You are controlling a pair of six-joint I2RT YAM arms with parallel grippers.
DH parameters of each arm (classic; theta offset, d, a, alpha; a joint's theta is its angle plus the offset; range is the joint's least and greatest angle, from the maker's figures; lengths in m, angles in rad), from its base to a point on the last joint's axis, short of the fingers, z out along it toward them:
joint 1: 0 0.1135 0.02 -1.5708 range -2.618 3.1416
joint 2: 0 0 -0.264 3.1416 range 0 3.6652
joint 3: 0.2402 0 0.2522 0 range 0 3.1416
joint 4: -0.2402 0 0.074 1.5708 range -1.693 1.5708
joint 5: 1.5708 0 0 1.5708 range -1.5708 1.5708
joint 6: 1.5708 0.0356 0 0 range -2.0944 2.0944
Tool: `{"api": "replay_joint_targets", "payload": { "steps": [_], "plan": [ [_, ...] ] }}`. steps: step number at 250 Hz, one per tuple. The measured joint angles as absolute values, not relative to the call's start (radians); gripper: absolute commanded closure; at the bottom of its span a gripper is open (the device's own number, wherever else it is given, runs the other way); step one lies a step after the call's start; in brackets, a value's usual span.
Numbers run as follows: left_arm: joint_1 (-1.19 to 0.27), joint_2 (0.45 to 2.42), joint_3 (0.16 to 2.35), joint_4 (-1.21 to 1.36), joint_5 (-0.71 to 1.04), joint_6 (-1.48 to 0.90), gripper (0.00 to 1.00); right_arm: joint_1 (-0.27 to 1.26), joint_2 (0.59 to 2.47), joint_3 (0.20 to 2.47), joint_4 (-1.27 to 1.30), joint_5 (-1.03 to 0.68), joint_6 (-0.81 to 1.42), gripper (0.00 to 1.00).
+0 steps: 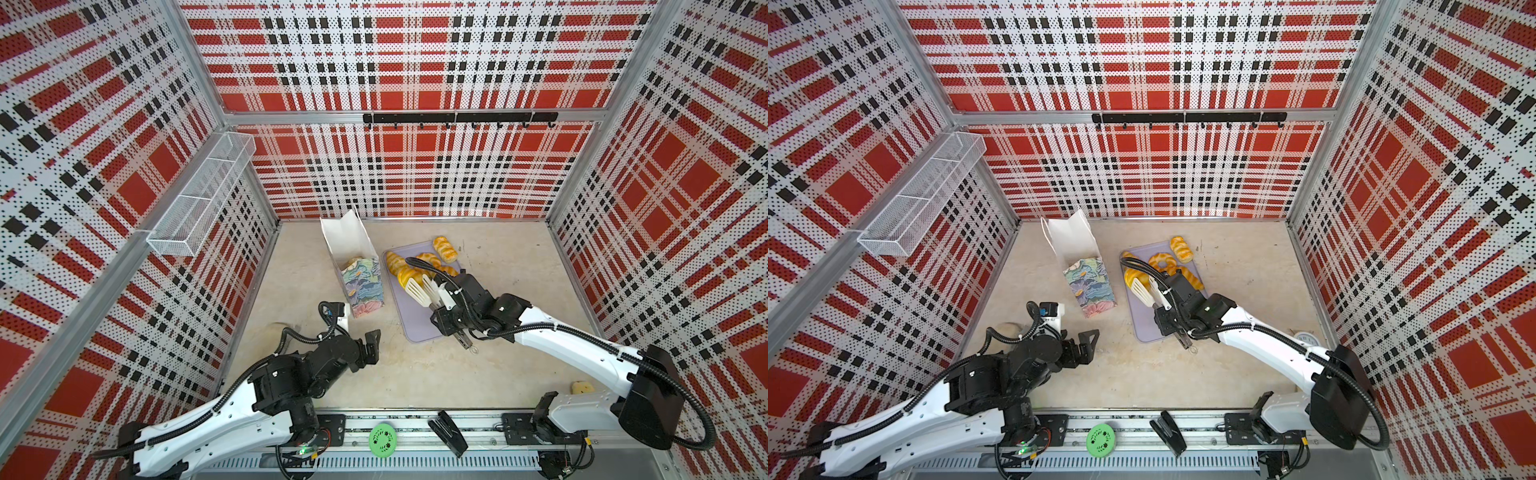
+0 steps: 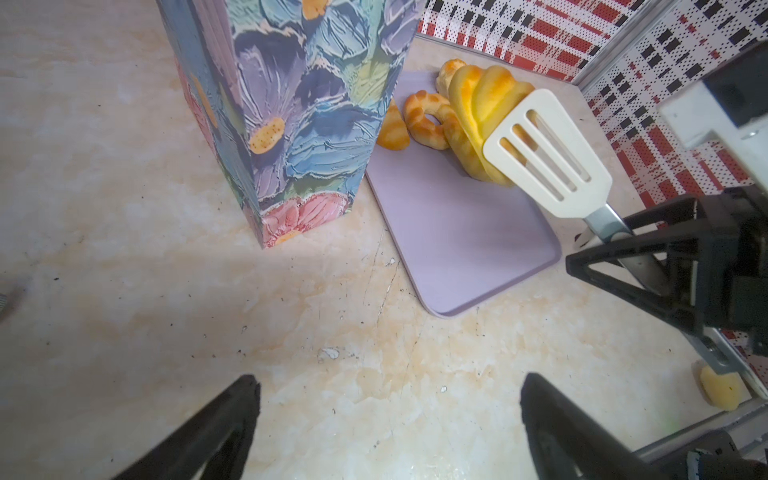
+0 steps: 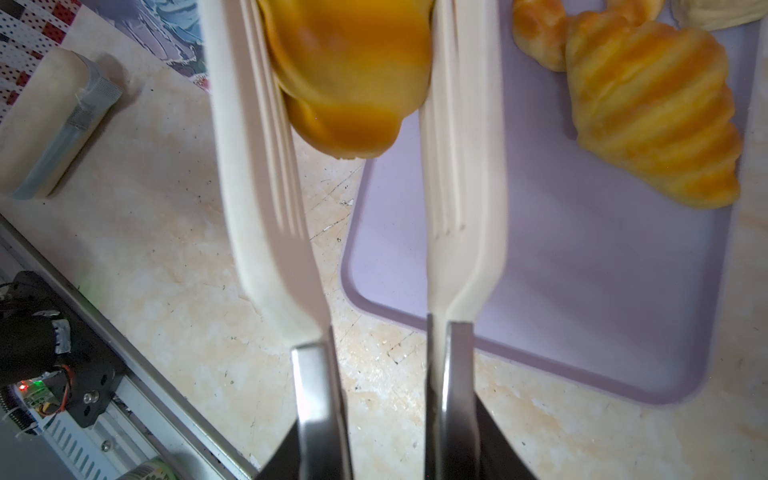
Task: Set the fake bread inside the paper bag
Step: 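Lift the yellow bun with the tongs and carry it over the floral bag, then open the tongs with the right gripper to drop the bun into the bag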
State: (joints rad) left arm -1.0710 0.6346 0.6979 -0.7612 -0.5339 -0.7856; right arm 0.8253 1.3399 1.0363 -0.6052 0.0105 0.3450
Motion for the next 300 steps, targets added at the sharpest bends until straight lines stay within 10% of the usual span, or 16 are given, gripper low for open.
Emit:
{"api": "replay_joint_targets", "payload": {
  "steps": [300],
  "plan": [
    [-0.515,0.693,0.909,-0.763,-0.067,-0.426,0.01,0.894,1.515,1.532,-0.611,-0.064,0.297,0.57]
  ]
}}
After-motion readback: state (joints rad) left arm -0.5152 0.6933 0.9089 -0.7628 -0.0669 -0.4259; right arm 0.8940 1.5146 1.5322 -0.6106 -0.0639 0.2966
